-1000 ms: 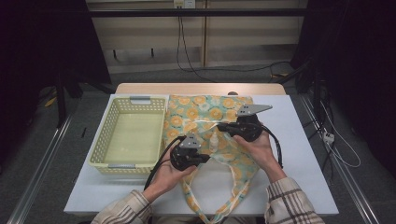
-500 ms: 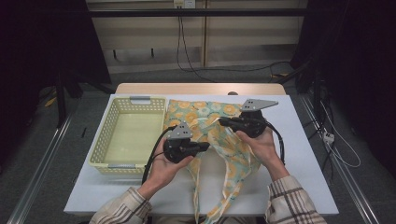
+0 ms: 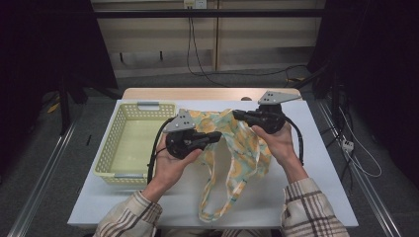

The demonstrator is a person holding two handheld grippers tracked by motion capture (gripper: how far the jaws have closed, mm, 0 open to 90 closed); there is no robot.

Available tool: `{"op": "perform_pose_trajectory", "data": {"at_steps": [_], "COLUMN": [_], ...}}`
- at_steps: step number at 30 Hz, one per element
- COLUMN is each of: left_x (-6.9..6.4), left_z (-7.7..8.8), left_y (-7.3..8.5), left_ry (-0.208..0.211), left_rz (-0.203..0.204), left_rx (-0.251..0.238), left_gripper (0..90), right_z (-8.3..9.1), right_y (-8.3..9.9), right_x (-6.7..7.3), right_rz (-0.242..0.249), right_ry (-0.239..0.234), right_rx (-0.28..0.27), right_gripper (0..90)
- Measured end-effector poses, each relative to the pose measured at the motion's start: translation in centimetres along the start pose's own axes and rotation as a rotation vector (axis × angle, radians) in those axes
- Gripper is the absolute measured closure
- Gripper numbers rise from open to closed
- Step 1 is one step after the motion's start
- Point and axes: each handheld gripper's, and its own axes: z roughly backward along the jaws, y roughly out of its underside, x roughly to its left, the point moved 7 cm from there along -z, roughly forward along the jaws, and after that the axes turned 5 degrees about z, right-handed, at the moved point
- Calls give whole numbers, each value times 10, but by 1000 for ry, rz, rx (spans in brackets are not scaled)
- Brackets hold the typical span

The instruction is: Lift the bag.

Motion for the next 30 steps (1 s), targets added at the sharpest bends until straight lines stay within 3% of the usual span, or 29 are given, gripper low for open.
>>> {"op": "perform_pose_trajectory", "data": {"at_steps": [11, 20, 30], "left_x": [-10, -21, -26], "left_z": [15, 34, 54], "left_y": [-39, -71, -107], "left_ry": [7, 40, 42], "left_rz": [-35, -64, -92], "left_rx": [-81, -144, -200], "left_gripper": [900, 900, 900], "right_z": [20, 37, 52], "right_y": [-35, -69, -105], "right_x": [-20, -28, -37], "right_rz": [0, 45, 78], "right_ry": [54, 111, 165], "right_rx": [-68, -88, -119], "right_gripper": [900, 900, 900]}}
